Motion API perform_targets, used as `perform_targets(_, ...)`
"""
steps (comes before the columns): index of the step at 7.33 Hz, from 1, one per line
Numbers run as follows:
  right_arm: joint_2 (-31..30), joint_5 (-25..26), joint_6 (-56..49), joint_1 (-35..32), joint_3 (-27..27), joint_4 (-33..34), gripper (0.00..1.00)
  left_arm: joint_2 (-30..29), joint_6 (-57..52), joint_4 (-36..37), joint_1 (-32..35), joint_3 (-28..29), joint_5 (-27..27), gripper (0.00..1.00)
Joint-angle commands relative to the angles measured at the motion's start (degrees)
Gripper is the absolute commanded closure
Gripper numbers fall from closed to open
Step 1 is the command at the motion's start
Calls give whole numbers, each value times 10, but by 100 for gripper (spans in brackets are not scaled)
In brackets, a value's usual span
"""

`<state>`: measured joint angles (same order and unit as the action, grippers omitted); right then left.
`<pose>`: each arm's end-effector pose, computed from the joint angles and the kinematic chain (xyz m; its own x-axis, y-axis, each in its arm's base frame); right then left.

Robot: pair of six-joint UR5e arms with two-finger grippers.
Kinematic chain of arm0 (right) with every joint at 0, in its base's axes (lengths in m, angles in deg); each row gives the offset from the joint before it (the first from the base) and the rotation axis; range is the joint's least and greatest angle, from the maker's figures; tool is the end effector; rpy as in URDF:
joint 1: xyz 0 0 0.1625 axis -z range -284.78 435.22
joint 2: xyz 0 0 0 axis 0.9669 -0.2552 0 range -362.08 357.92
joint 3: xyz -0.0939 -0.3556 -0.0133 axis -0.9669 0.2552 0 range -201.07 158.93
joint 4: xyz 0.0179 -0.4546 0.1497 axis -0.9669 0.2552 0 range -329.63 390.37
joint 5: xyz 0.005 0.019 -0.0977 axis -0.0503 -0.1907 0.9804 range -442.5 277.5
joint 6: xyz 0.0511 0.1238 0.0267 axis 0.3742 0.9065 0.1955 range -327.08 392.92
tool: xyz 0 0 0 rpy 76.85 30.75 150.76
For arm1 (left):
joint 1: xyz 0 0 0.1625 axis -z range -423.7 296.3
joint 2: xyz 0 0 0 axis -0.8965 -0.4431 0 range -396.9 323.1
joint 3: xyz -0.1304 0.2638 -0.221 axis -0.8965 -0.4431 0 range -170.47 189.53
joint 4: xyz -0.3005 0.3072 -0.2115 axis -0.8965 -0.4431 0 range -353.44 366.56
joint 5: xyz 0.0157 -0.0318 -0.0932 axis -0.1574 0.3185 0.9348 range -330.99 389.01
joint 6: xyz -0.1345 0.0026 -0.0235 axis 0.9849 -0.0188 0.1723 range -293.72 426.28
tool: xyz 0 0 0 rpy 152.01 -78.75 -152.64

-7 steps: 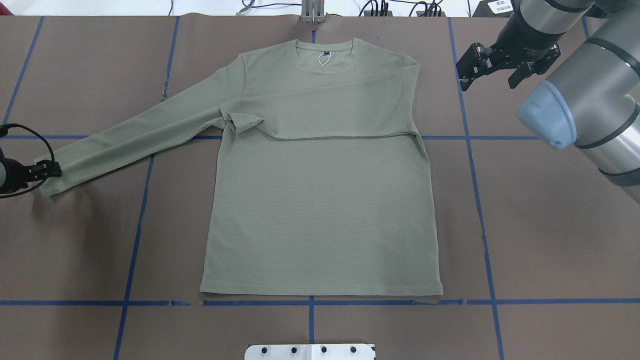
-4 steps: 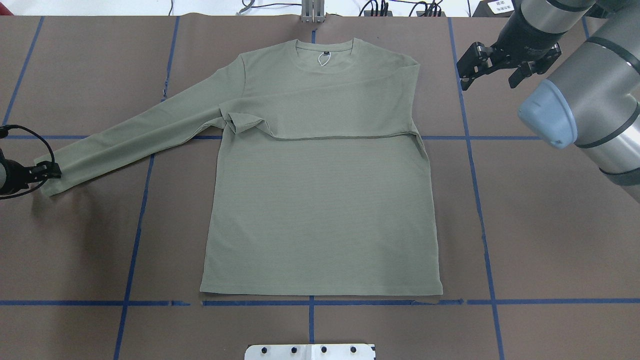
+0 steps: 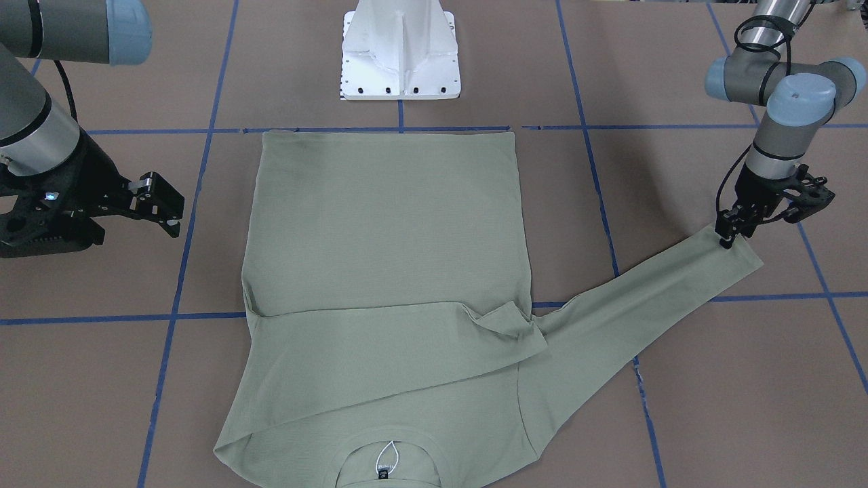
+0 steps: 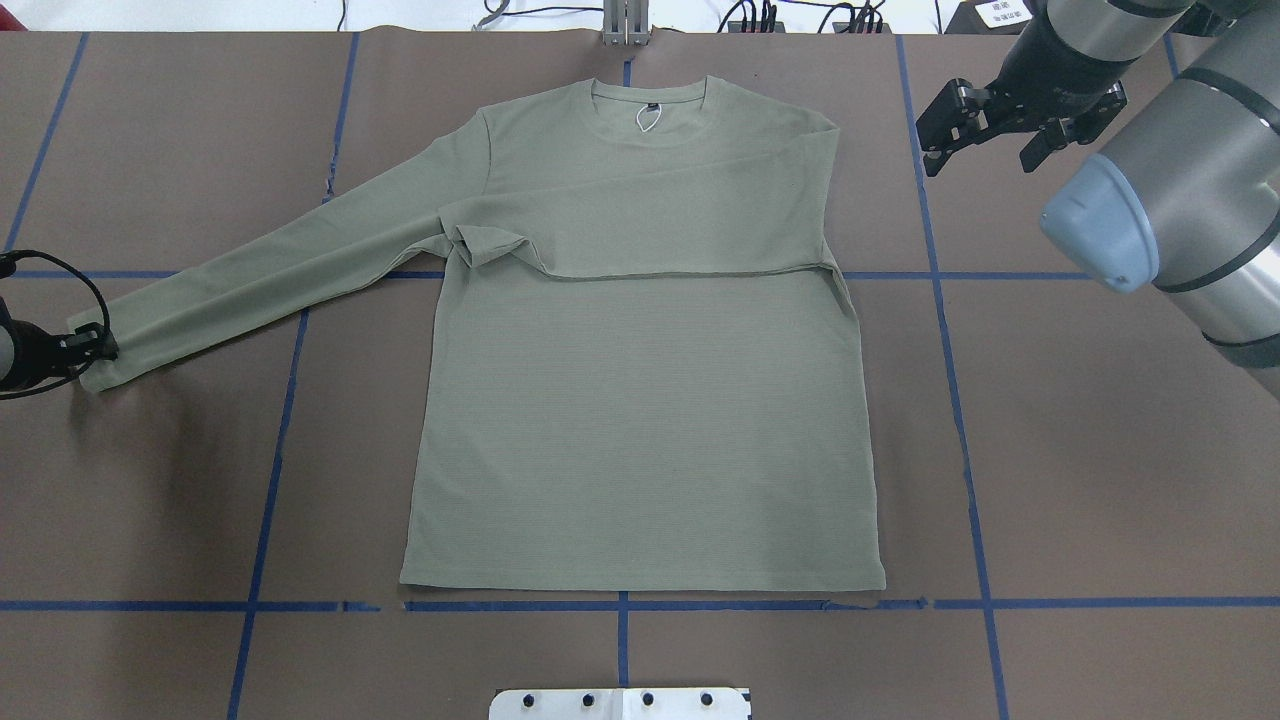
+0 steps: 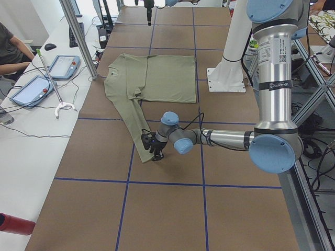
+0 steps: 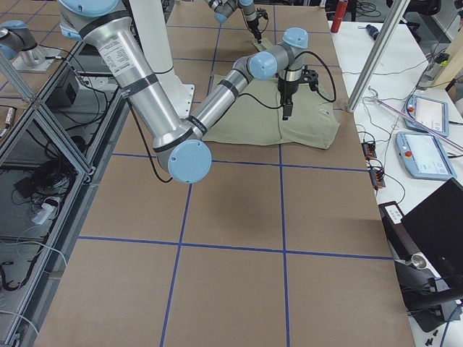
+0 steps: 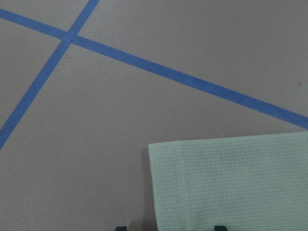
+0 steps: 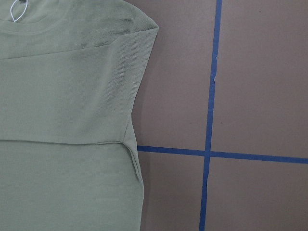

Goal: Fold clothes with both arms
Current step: 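Lower the left gripper onto the other sleeve cuff and grasp it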

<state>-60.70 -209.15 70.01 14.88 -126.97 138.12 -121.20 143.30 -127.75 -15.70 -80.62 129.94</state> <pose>-0.2740 -0.5855 0.1850 0.6997 -0.0648 0.7115 0.0110 0.9967 0.0800 0.3103 -0.5051 0.6154 0.6544 -0.3973 -0.6434 0.5164 0.8564 -0.0035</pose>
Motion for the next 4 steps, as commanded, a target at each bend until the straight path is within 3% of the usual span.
perform_targets(1,-1,0,0,-1,0,0,0,0,1,0,0,-3,0,73)
perform_targets(3,-1,0,0,-2,0,0,0,1,1,3,0,-13,1,95)
perform_targets(4,-1,0,0,-3,0,0,0,3,0,5,0,-20,1,100)
